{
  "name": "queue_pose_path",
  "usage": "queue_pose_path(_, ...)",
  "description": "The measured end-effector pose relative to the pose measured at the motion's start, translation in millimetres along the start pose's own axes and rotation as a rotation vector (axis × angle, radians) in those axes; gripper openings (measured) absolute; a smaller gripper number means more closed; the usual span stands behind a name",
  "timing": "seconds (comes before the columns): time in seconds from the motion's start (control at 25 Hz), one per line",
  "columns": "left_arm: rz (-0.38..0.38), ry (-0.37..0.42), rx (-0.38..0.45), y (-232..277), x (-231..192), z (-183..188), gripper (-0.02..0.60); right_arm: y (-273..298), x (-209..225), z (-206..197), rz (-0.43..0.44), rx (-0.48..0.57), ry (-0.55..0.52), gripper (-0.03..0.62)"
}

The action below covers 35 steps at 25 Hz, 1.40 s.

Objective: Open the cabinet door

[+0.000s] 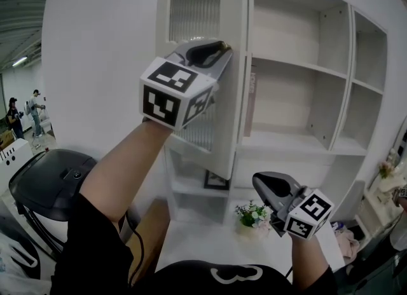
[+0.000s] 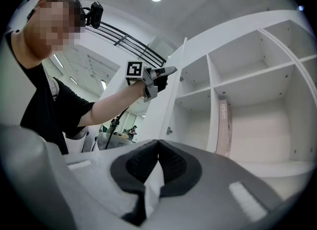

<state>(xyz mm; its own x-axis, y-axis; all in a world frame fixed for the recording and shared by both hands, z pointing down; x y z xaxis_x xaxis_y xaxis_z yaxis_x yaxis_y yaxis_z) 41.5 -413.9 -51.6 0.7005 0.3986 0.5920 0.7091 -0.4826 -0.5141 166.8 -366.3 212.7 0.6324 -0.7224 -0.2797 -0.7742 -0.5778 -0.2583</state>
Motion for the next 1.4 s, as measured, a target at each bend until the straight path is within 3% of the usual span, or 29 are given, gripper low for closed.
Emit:
queue_pose_path(0.72, -0.004, -0.066, 0.052, -92.5, -39.6, 42.2, 0.091, 35.2, -80.0, 6.2, 0.057, 0.013, 0.028, 0.003)
queue_pose_path(1.04, 0.01, -0.083, 0.053, -140.2, -71.2, 51.3, 0.1, 60.5, -122.1, 3.3, 0.106, -0.007, 0.015, 0.003)
queue_pose_path(1.4, -0.002, -0.077, 0.053, -175.8, -102.8, 50.0, 0.1, 86.4, -139.5, -10.3, 0.125, -0.012, 0.043, 0.003)
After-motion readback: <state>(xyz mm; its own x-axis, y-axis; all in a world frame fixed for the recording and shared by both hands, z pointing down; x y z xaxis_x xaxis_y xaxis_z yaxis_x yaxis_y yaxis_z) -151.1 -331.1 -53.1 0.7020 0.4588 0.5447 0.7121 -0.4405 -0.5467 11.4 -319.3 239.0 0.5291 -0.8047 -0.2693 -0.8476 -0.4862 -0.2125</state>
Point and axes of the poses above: the fingertips, and each gripper's own axes: y forward along the fingers, x to its right, z out of its top, the point moved 3 cm from there along -y, backward along the fingers, and after that the axes turned 6 degrees about x, right-handed, at the moved point
